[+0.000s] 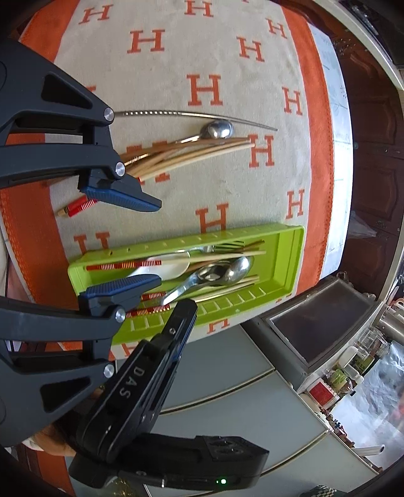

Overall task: Organize utensils
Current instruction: 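Lower both chopsticks into the tray and open both tools, then move both open tools back over the remaining utensils on the blanket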

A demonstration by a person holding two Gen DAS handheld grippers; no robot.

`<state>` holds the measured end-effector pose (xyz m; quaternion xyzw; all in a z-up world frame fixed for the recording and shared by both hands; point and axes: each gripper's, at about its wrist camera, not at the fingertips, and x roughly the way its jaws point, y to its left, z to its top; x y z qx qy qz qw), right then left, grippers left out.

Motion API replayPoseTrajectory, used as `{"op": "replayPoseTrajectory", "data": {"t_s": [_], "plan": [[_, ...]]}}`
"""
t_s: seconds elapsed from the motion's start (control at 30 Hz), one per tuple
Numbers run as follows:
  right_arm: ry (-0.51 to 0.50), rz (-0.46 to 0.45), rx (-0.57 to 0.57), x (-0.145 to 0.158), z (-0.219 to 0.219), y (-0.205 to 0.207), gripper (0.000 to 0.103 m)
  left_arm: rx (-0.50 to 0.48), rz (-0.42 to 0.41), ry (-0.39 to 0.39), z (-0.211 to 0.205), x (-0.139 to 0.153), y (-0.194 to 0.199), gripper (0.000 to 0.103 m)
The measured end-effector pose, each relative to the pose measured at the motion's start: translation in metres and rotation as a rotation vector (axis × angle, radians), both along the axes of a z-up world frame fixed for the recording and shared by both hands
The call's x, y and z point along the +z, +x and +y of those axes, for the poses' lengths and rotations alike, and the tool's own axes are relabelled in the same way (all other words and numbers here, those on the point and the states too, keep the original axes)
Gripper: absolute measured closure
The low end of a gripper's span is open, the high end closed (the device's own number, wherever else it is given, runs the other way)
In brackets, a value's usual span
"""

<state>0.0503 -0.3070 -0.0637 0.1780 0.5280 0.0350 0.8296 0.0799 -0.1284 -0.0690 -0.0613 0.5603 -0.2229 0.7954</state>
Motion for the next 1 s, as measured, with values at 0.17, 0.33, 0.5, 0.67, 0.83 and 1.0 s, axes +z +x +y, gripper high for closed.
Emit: {"op": "replayPoseTrajectory", "data": {"t_s": [0.17,0.33,0.5,0.67,0.83,1.0], "plan": [[0.013,-0.002,0.012,0.002,0.009,-0.003,0.092,0.018,-0.051,0.061,0.010,0.003,-0.004,0.065],[0.015,-0.003,0.035,0.003,0.021,-0.004,0.092,0.033,-0.104,0.109,0.019,0.007,-0.009,0.065],[0.019,-0.005,0.059,0.004,0.034,-0.004,0.092,0.041,-0.124,0.127,0.027,0.007,-0.011,0.065],[0.018,-0.002,0.082,0.004,0.046,-0.004,0.092,0.048,-0.136,0.142,0.033,0.006,-0.013,0.065],[0.015,0.004,0.099,0.002,0.054,-0.004,0.092,0.061,-0.139,0.148,0.042,0.004,-0.014,0.065],[0.017,0.016,0.109,-0.002,0.062,-0.004,0.092,0.073,-0.129,0.155,0.050,-0.002,-0.015,0.065]]}}
